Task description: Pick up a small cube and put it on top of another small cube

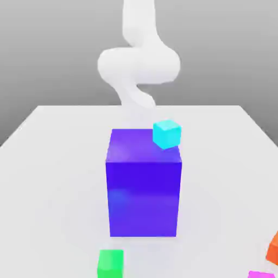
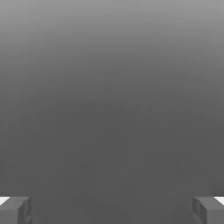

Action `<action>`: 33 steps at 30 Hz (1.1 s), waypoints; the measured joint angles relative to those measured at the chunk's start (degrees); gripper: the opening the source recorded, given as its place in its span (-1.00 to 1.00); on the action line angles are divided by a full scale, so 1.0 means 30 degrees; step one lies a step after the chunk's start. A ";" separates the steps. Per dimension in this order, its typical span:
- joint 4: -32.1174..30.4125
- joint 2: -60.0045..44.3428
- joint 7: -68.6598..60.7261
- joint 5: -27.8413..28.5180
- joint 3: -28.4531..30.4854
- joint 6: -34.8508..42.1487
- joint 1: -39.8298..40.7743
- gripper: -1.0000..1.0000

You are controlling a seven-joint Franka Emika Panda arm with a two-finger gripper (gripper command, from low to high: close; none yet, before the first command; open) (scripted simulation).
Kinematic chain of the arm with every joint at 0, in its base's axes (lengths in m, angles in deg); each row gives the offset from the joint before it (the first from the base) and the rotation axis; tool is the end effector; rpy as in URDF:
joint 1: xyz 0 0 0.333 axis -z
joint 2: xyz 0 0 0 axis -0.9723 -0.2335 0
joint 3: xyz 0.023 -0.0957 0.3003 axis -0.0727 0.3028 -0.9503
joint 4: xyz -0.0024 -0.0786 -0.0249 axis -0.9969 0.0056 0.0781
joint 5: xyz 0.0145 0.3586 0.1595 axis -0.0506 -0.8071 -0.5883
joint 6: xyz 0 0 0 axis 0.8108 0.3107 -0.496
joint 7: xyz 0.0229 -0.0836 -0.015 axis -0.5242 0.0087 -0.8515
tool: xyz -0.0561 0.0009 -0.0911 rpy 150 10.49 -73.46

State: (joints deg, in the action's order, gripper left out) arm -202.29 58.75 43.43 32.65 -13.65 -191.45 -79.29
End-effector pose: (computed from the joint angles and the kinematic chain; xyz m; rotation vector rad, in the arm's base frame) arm 0.3784 0.0105 0.6881 -2.5327 0.9212 -0.9708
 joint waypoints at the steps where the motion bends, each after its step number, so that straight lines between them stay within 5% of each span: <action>1: 0.0131 -0.0752 -0.0594 -0.0019 0.0064 -0.0154 -0.0314 0.00; 21: 0.2558 -1.4659 -1.1947 -0.0844 -0.0197 -0.2954 -0.4763 0.00; 33: 0.4039 -2.2963 -1.6814 0.0940 -0.1523 -0.4895 -0.5744 0.00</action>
State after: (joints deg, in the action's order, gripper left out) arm -190.18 -10.14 -7.02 35.47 -18.22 -206.14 -96.52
